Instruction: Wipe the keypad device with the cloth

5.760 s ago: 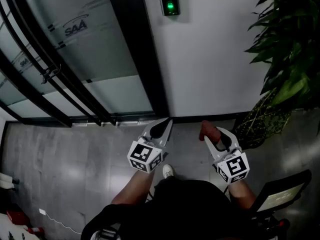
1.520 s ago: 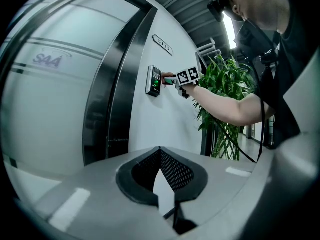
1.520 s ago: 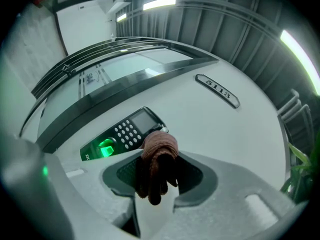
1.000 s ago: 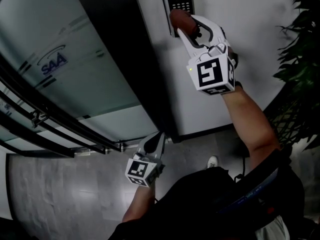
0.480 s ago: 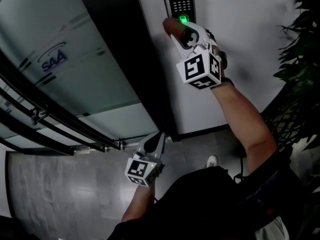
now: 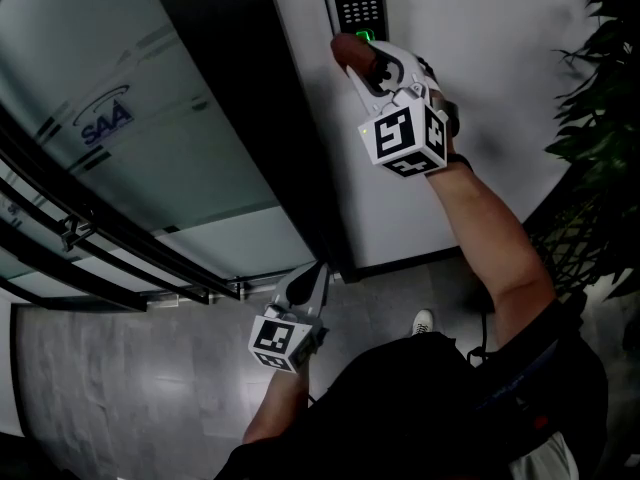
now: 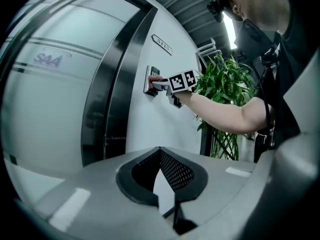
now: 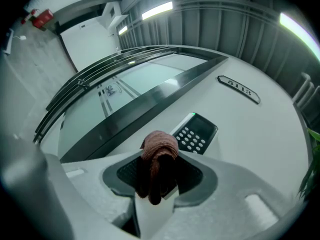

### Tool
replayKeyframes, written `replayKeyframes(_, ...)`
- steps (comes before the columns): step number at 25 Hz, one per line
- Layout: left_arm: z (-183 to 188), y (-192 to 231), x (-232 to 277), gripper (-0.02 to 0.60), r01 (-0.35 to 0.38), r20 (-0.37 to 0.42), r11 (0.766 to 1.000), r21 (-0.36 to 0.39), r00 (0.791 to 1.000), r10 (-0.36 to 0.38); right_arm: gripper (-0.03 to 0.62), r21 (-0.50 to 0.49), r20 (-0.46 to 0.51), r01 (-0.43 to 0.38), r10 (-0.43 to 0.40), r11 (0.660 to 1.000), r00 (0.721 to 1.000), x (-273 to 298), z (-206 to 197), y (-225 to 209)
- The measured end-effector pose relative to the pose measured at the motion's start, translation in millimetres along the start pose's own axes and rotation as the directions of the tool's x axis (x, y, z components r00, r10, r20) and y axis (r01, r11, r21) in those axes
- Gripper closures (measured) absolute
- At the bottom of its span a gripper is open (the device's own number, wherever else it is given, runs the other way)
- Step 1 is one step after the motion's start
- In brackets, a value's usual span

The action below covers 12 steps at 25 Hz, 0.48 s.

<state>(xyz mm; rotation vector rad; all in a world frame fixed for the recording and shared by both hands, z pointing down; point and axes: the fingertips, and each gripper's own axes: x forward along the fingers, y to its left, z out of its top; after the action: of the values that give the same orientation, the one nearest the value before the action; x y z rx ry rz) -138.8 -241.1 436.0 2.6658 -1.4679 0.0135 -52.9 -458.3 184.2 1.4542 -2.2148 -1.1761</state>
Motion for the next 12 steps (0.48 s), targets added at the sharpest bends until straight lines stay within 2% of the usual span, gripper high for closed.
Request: replayKeyframes(12, 3.5, 0.5, 0.1, 0.565, 0.007, 0.005, 1.0, 0.01, 1.0, -0.007, 0.45, -0.013, -0.025, 0.035, -0.035, 0.999, 0.999, -7.5, -10.6, -19.5)
